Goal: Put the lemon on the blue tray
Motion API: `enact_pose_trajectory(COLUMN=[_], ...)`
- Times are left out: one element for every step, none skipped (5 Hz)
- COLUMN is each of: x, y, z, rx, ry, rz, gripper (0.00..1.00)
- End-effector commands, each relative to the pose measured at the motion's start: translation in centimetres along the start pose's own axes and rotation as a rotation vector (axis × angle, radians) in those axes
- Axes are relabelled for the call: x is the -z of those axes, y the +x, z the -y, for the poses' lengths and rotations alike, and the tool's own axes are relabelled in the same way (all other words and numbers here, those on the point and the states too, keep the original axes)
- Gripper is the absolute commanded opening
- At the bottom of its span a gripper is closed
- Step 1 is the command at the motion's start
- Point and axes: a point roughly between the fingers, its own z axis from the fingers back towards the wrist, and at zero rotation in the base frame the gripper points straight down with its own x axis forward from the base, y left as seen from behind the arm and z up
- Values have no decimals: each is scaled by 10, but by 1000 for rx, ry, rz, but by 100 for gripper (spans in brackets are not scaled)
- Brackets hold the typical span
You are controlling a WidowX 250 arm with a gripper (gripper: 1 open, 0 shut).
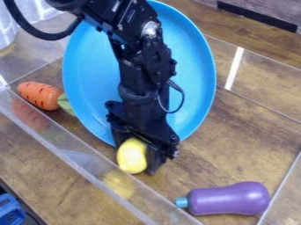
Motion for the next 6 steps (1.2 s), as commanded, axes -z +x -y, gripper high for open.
enact_pose_trajectory(x=[-4,-10,-18,-23,-29,-45], y=[-2,4,11,17,22,35], z=[8,9,10,15,23,28], rx=[18,-20,-57,-8,46,79], ry=[-3,2,10,13,20,32], rz=[6,10,15,29,52,94], gripper=[0,0,0,0,0,0])
